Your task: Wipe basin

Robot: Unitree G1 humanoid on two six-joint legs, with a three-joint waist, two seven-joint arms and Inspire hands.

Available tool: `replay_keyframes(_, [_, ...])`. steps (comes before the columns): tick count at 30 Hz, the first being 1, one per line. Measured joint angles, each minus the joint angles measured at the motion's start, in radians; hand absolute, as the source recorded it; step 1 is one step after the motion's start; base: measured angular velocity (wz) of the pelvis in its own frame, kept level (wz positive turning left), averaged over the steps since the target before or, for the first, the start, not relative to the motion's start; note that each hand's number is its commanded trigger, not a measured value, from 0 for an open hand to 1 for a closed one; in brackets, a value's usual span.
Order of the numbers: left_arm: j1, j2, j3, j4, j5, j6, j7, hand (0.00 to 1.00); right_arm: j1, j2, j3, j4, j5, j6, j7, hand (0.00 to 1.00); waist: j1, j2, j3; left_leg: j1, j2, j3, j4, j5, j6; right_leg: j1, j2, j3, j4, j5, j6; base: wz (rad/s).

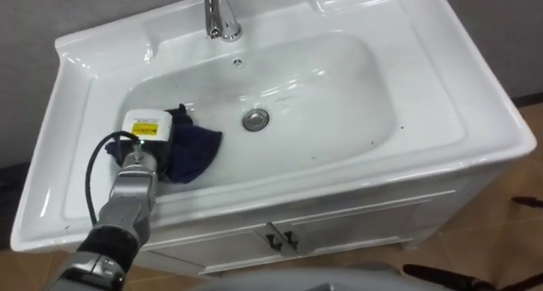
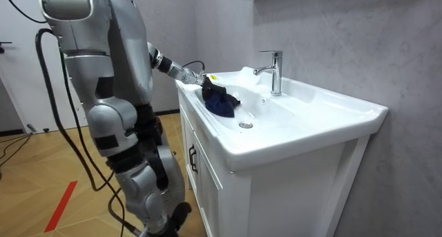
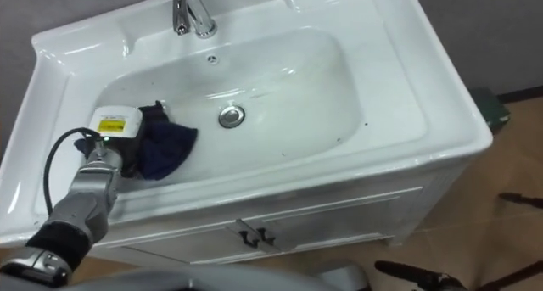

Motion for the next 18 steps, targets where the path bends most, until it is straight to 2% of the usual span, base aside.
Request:
replay_keyframes(4, [0.002, -0.001, 0.064, -0.022, -0.100, -0.062, 0.034, 1.00, 0.003, 0.025, 0.002, 0.001, 0.030, -0.051, 0.003, 0.00, 0.001, -0.017, 0.0029, -0.013, -0.001, -0.027, 0.000, 0.000, -0.001, 0.010, -0.002, -0.032, -0.018, 0.000, -0.003, 0.27])
replay_keyframes(5, [0.002, -0.004, 0.086, -0.039, -0.140, -0.077, 0.035, 1.00, 0.009, 0.032, 0.011, 0.001, 0.043, -0.061, 0.004, 0.00, 0.002, -0.024, 0.0072, -0.021, -0.002, -0.041, 0.006, -0.001, -0.002, 0.010, -0.004, -0.047, -0.019, 0.000, -0.003, 0.39])
replay_keyframes(7, [0.006, -0.006, 0.097, -0.066, -0.204, -0.089, 0.050, 1.00, 0.019, 0.035, 0.051, 0.001, 0.072, -0.065, 0.009, 0.00, 0.009, -0.030, 0.0115, -0.033, -0.002, -0.052, 0.008, -0.003, -0.006, 0.010, -0.004, -0.060, -0.028, 0.000, -0.003, 0.26])
replay_keyframes(9, [0.013, -0.007, 0.106, -0.138, -0.215, -0.100, 0.052, 1.00, 0.038, 0.041, 0.076, 0.004, 0.099, -0.074, 0.021, 0.00, 0.032, -0.037, 0.0158, -0.052, -0.004, -0.076, 0.015, -0.005, -0.009, 0.005, -0.005, -0.078, -0.034, 0.001, -0.003, 0.25])
replay_keyframes(10, [0.013, -0.007, 0.115, -0.166, -0.215, -0.104, 0.053, 1.00, 0.040, 0.043, 0.076, 0.005, 0.100, -0.077, 0.025, 0.00, 0.032, -0.037, 0.0164, -0.057, -0.004, -0.081, 0.019, -0.007, -0.011, 0.004, -0.005, -0.083, -0.034, 0.001, -0.003, 0.27])
replay_keyframes(11, [0.014, -0.007, 0.136, -0.217, -0.216, -0.109, 0.060, 1.00, 0.047, 0.049, 0.077, 0.007, 0.100, -0.080, 0.028, 0.00, 0.041, -0.046, 0.0222, -0.063, -0.004, -0.082, 0.019, -0.007, -0.012, 0.002, -0.005, -0.090, -0.034, 0.001, -0.003, 0.21])
replay_keyframes(12, [0.014, -0.007, 0.158, -0.250, -0.221, -0.116, 0.081, 1.00, 0.051, 0.052, 0.079, 0.008, 0.099, -0.080, 0.030, 0.00, 0.056, -0.051, 0.0227, -0.067, -0.005, -0.080, 0.019, -0.007, -0.012, 0.003, -0.006, -0.096, -0.034, 0.001, -0.003, 0.15])
replay_keyframes(18, [0.015, -0.003, 0.231, -0.316, -0.299, -0.129, 0.150, 1.00, 0.053, 0.053, 0.087, 0.015, 0.102, -0.091, 0.048, 0.00, 0.059, -0.053, 0.0206, -0.071, -0.009, -0.080, 0.019, -0.008, -0.013, 0.007, -0.011, -0.115, -0.039, 0.001, -0.002, 0.07])
